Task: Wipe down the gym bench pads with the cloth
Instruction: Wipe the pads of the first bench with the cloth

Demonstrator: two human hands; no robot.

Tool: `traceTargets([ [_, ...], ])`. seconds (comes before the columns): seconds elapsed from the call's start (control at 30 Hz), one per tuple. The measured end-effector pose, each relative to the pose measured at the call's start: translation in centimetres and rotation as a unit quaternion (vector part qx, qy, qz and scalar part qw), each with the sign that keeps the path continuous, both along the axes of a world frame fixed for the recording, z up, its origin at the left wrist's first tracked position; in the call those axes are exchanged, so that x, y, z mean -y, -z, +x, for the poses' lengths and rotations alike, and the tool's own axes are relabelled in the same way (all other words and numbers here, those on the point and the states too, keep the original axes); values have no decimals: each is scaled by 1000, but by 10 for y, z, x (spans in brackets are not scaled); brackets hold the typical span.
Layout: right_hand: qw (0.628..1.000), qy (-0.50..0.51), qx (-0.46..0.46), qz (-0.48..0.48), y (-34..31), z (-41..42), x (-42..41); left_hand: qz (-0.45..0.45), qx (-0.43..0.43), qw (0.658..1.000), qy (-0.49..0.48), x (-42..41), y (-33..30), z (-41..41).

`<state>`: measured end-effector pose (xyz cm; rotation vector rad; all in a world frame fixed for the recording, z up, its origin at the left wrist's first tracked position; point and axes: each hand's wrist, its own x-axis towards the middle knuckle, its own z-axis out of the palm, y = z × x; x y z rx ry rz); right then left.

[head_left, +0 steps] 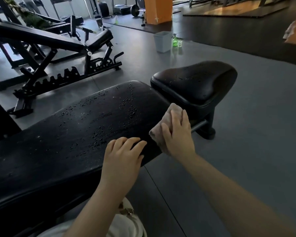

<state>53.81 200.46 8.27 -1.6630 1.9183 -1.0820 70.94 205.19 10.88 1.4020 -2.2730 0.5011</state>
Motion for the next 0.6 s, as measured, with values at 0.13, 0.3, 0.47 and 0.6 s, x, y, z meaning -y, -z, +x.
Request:
traceTargets([
  [0.13, 998, -9, 20, 51, -23, -16, 38, 9, 8, 1000, -2, -1, 0, 1],
  [0.3, 997, 38, 68, 11, -16, -8, 35, 15, 22, 1000, 2, -1, -1, 3],
  [0.47, 974, 119, 177, -80, 7, 33, -6, 18, 44, 999, -6, -5, -2, 7],
  [0.6, 948, 148, 278, -49, 13, 83, -33, 28, 50, 998, -28, -13, 2, 17],
])
